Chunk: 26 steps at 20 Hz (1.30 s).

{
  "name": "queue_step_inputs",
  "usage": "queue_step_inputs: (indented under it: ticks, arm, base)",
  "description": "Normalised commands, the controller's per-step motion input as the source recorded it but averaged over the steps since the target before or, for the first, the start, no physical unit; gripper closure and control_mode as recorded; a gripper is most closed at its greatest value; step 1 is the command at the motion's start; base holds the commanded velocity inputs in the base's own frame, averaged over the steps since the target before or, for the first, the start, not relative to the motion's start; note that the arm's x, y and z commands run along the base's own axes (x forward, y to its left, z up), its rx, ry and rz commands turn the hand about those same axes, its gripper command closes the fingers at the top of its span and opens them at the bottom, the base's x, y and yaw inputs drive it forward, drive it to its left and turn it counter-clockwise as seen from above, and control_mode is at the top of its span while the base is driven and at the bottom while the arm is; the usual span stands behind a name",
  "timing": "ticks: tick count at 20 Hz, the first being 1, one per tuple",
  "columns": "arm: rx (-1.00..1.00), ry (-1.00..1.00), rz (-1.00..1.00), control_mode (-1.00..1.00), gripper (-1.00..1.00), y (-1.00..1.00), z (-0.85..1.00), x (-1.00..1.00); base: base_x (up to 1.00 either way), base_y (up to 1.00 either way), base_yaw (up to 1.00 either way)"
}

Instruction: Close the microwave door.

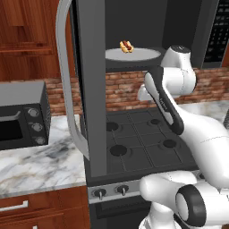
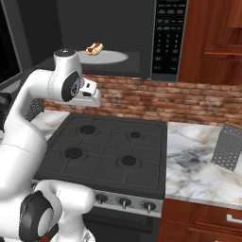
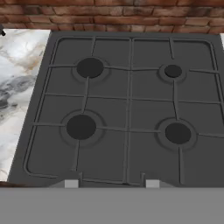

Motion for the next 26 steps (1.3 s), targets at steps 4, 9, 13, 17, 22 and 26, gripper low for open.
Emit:
queue_step_inputs:
  ticks: [4,9,13,17,22,26]
  arm:
    - [0.0,-0.03,0.0,-1.0,-1.0,0.0,0.0,-0.22]
    - [0.0,-0.22,-0.01,-1.0,-1.0,0.01,0.1,-0.7]
    - [0.0,-0.37,-0.07,-1.0,-1.0,0.01,0.44,-0.97]
    - [-0.01,-0.38,-0.05,-1.0,-1.0,0.0,0.7,-0.98]
    - [-0.05,-0.35,-0.07,-1.0,-1.0,0.1,0.74,-0.99]
    - [-0.05,-0.2,-0.09,-1.0,-1.0,0.05,0.54,-0.91]
  base:
    - [0.0,0.0,0.0]
    - [0.0,0.0,0.0]
    - [0.0,0.0,0.0]
    - [0.0,0.0,0.0]
    - [0.0,0.0,0.0]
    - [0.0,0.0,0.0]
